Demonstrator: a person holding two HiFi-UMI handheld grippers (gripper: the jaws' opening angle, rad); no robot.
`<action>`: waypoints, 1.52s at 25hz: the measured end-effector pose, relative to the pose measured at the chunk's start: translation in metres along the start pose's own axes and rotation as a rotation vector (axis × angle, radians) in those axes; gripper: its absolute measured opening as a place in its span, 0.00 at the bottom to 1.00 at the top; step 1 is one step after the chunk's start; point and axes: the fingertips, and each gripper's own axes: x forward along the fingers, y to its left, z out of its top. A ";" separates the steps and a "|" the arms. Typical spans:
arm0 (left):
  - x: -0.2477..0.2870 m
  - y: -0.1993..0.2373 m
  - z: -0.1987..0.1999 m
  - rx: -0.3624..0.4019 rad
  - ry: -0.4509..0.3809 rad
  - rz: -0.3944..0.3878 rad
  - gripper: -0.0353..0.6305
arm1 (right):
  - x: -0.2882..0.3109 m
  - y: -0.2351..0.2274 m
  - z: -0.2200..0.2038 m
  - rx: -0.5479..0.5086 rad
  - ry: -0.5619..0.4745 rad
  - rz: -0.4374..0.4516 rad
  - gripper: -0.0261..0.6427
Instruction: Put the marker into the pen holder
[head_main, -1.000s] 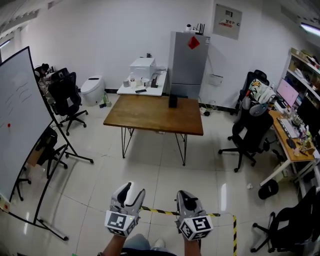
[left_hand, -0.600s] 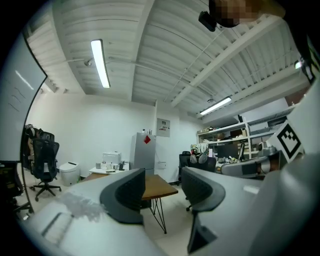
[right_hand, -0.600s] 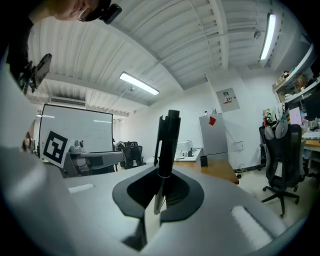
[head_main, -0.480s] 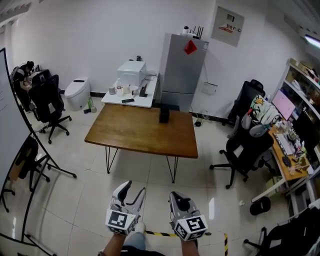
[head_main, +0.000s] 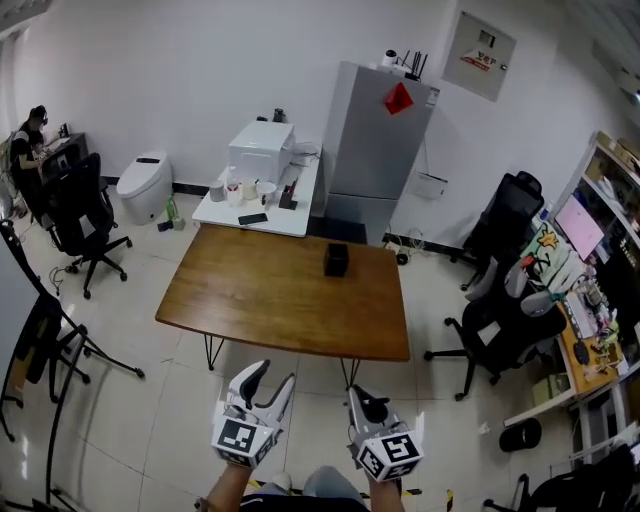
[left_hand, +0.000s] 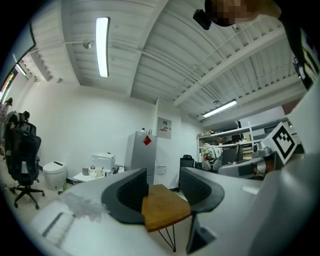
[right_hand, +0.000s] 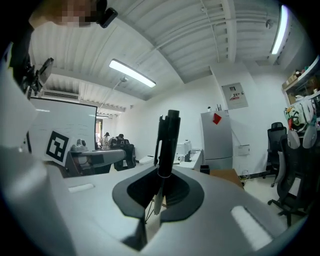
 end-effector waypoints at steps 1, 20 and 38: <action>0.012 0.009 -0.003 -0.016 -0.002 0.007 0.36 | 0.012 -0.012 -0.003 0.008 0.013 -0.006 0.05; 0.339 0.160 0.019 -0.003 0.015 0.137 0.36 | 0.323 -0.267 0.057 0.006 0.005 0.142 0.05; 0.437 0.206 -0.008 -0.047 0.119 0.077 0.36 | 0.483 -0.354 0.012 -0.011 0.123 0.136 0.05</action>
